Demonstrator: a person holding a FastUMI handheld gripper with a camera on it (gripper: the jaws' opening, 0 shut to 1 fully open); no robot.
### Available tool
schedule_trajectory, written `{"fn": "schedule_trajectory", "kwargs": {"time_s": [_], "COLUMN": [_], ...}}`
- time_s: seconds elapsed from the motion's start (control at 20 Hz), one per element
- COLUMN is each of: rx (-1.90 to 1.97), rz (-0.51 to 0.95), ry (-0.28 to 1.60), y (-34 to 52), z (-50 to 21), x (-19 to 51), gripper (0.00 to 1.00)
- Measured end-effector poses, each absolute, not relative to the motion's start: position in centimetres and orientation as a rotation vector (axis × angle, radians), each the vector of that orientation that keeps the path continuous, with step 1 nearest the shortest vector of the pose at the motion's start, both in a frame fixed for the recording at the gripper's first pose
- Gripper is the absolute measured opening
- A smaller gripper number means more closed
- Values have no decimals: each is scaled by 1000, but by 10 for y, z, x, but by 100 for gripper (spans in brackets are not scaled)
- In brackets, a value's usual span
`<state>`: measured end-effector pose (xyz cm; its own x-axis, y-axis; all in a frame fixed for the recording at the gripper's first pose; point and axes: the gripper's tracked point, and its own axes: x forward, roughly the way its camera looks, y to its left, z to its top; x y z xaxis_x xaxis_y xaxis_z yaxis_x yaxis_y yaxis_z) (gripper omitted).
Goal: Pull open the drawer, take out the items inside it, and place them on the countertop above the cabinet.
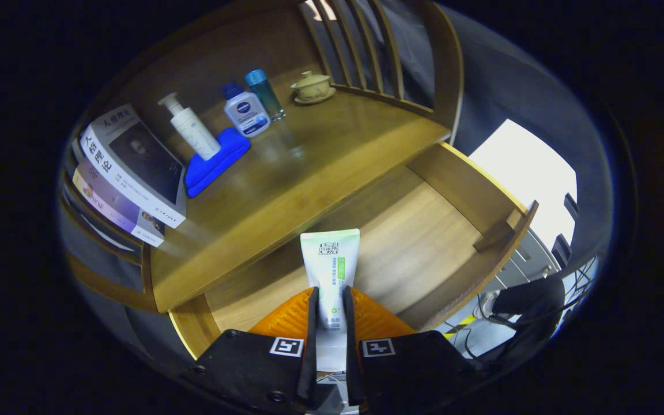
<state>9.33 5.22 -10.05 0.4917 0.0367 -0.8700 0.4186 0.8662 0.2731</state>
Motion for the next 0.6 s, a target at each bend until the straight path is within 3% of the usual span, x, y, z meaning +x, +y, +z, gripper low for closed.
{"fn": "schedule_trajectory", "kwargs": {"time_s": [0.6], "rx": [443], "rz": [-218], "ry": [914], "y": [37], "z": [-67], "x": [123], "gripper": [23]}}
